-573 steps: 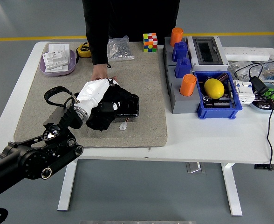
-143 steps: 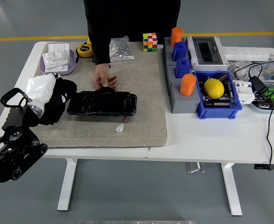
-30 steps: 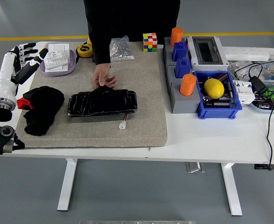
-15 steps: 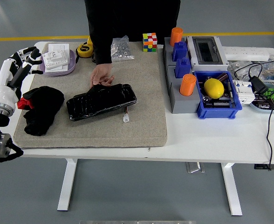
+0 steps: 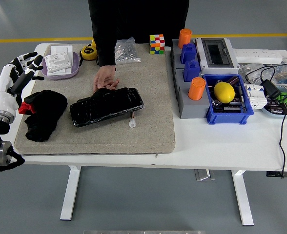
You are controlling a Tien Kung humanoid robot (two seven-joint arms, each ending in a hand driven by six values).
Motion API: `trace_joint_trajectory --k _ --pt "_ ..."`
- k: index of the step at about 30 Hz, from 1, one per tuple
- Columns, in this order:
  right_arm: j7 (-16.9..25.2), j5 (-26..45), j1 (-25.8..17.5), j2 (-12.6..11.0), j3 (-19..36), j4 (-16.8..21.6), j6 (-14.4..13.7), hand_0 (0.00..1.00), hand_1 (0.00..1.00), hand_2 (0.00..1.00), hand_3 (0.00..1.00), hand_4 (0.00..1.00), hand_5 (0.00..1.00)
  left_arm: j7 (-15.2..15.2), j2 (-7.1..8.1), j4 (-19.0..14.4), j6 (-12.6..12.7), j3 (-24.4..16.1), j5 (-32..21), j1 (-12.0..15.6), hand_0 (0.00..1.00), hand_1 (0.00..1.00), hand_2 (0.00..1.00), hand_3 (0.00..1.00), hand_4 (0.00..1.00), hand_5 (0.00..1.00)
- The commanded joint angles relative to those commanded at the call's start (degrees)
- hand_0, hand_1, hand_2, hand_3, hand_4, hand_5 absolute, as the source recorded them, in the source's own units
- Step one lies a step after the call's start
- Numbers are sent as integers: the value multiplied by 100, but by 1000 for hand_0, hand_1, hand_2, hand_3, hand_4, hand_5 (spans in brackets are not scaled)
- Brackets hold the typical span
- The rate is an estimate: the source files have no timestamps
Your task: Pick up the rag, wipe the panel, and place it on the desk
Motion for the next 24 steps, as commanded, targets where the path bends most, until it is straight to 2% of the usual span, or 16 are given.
trace_joint_trajectory --k 24 --pt "-3 32 -9 11 -12 27 5 695 445 637 617 998 701 -32 39 -18 -44 -97 -48 -1 453 665 695 726 960 582"
